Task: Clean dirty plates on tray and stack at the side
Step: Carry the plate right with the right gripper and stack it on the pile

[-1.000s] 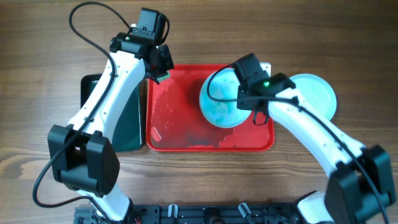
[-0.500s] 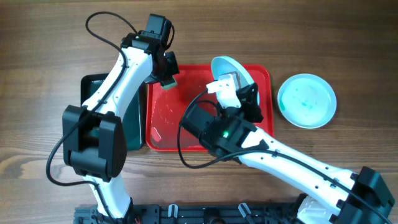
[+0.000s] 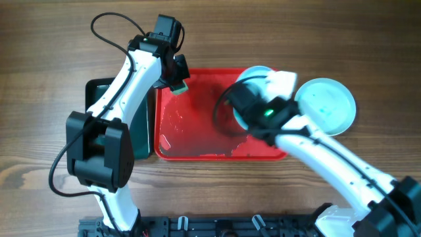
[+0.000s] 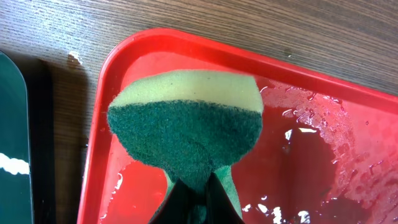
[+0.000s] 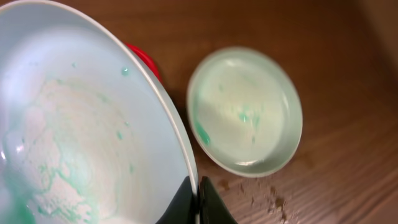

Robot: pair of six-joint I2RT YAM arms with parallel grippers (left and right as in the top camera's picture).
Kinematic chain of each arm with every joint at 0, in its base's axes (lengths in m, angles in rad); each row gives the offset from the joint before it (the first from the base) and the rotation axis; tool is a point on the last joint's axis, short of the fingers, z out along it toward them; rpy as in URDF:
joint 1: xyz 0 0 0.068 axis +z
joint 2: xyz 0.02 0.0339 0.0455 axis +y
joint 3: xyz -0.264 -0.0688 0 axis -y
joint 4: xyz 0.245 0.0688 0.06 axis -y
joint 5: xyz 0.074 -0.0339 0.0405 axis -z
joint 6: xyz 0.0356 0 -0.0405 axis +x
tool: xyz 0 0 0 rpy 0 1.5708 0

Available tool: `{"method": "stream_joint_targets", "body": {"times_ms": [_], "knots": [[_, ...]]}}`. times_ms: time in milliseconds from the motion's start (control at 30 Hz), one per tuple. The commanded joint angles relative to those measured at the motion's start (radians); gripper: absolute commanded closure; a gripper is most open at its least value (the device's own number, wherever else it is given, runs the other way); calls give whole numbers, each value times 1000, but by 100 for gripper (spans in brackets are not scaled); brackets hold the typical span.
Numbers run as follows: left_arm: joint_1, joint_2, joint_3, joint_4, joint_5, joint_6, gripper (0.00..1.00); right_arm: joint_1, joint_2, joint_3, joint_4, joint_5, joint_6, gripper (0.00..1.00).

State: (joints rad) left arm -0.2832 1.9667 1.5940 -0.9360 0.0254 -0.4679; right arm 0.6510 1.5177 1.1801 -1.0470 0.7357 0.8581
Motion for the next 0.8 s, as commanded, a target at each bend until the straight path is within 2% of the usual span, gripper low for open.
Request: {"method": "stream_joint_targets", "body": {"times_ms": [0,100,300,467,633,767], "knots": [[-1,9,-7,3,8,16,96,-160,-43,0,31,-297,-41,96],[-1,9,-7,6,8,19,96,-353,-45,0,58,-424,-43,96],[-1,9,-7,6,8,19,96,-652,-45,-1,51,-467,-74,96],[-1,9,-7,8,8,19,96,-736,-54,-1,10,-394,-97,96],[-1,9,-7,8,8,19,96,-745,-54,-41,22,-326,-61,96],[-1,9,-7,8,8,19,96,-745,-53,-138,117,-306,-46,96]]}}
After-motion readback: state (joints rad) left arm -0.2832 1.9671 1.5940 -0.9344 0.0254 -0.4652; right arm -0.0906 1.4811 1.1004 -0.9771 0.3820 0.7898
